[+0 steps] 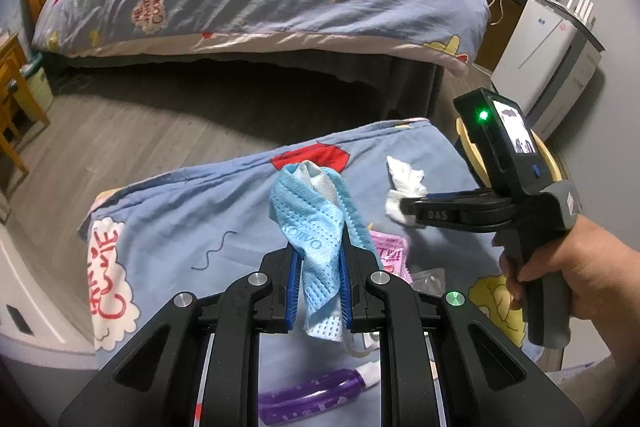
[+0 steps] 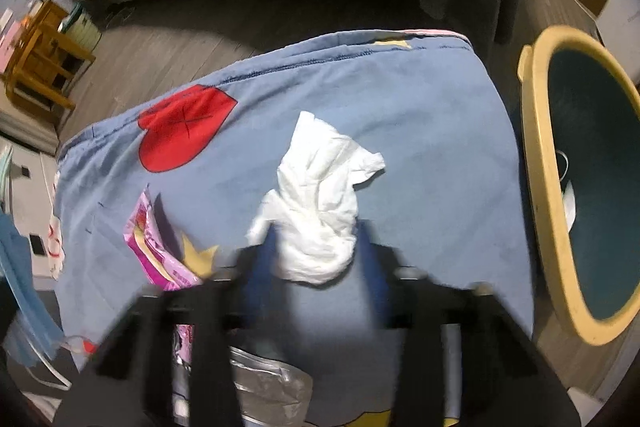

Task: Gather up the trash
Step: 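Carry the mask and white tissue over the bin with both grippers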

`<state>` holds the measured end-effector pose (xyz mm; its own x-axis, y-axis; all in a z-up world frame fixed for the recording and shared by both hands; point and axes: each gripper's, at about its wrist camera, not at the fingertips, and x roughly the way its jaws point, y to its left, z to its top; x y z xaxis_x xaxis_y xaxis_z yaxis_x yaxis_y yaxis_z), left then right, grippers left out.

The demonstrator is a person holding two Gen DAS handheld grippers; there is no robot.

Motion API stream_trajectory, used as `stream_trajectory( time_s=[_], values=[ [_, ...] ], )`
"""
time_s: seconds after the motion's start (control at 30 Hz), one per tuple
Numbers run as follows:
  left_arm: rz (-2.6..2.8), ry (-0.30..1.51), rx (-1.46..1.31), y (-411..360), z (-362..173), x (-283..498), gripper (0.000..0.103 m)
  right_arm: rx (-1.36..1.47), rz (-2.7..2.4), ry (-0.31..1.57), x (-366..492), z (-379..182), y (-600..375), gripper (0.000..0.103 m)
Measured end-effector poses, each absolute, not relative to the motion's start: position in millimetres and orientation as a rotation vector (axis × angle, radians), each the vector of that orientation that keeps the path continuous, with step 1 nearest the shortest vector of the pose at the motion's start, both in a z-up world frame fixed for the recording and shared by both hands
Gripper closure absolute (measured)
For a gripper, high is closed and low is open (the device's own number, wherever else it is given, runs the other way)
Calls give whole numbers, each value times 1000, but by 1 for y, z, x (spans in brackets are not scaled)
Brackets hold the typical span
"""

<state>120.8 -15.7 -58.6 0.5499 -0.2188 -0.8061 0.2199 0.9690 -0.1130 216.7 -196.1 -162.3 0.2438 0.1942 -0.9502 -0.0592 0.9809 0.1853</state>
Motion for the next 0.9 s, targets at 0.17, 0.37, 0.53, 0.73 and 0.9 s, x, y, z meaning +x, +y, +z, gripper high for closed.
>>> stream_trajectory(
  time_s=[0.17,0.37,0.53,0.73,0.9],
  values=[
    [-265,949,8,-21,-56,117,86,165,193,1281,213,-143,-204,85],
    [-277,920,21,-35,-43,113,86,176,224,1190,201,-104,-215,85],
    [-288,903,35,-52,-38,114,86,83,207,1114,190,-75,-226,85],
    [-309,909,59,-82,-41,120,86,36,160,1073,178,-65,-259,85],
    [-345,912,91,-116,-46,122,86,20,109,1060,174,-66,-291,85]
  ],
)
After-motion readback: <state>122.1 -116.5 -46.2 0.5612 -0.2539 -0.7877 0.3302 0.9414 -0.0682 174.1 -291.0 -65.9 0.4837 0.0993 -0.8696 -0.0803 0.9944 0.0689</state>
